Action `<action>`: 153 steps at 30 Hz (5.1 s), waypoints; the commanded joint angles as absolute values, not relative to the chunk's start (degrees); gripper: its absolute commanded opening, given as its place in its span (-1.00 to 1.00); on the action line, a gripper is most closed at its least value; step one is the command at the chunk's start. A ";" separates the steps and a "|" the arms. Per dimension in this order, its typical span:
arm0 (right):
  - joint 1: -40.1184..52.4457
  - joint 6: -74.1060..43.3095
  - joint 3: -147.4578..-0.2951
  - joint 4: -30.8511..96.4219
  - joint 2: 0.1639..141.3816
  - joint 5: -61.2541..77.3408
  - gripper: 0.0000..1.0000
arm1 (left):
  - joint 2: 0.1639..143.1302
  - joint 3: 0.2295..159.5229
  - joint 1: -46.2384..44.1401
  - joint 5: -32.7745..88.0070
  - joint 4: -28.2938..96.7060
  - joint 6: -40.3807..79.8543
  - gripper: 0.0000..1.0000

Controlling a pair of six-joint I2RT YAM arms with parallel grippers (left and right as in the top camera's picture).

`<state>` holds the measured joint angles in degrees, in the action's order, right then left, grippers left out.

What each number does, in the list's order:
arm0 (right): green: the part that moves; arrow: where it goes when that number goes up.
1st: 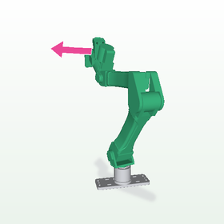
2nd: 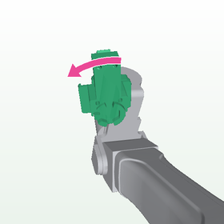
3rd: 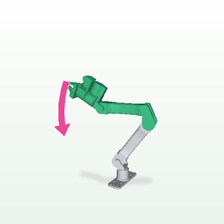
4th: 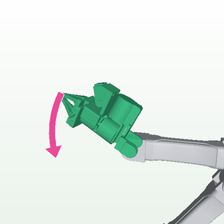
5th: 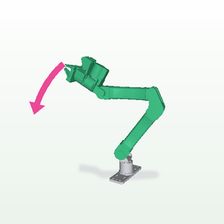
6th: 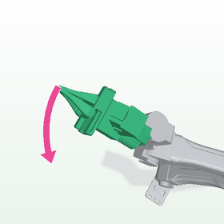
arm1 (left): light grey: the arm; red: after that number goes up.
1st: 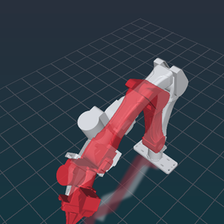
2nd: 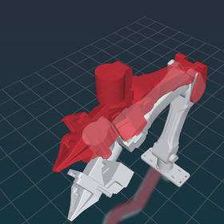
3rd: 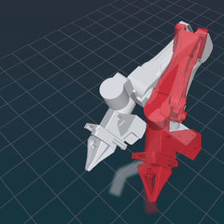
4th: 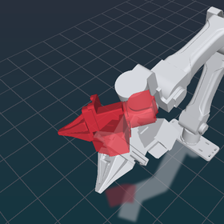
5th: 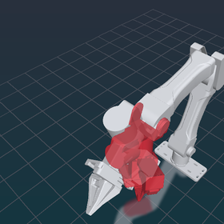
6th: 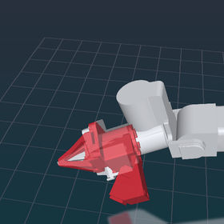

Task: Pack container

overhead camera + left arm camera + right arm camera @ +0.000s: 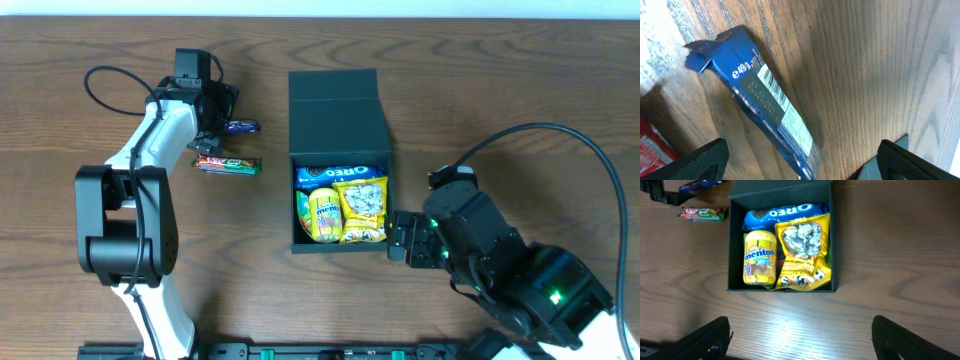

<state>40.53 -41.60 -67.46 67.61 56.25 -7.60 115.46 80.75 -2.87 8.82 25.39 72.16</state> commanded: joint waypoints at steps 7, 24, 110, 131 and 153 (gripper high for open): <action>40.14 -41.10 -67.81 67.09 56.66 -9.21 0.82 | 115.44 84.29 -2.74 17.02 25.26 69.06 0.55; 40.14 -41.54 -67.79 67.09 58.94 -8.73 0.79 | 118.02 85.49 -2.63 2.42 23.42 68.18 -0.88; 40.16 -42.78 -67.79 67.13 58.94 -5.76 0.85 | 110.63 75.57 -10.57 4.03 32.32 80.18 0.45; 40.14 -42.76 -67.79 68.60 58.94 -5.80 0.86 | 115.98 75.57 -10.46 2.44 27.42 79.70 0.20; 40.14 -41.50 -67.81 69.97 58.72 -9.28 0.87 | 114.74 76.12 -8.12 7.77 28.27 65.91 -0.88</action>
<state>40.53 -41.85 -67.46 69.63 58.87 -6.81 116.44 76.09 -9.02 7.18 27.68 71.79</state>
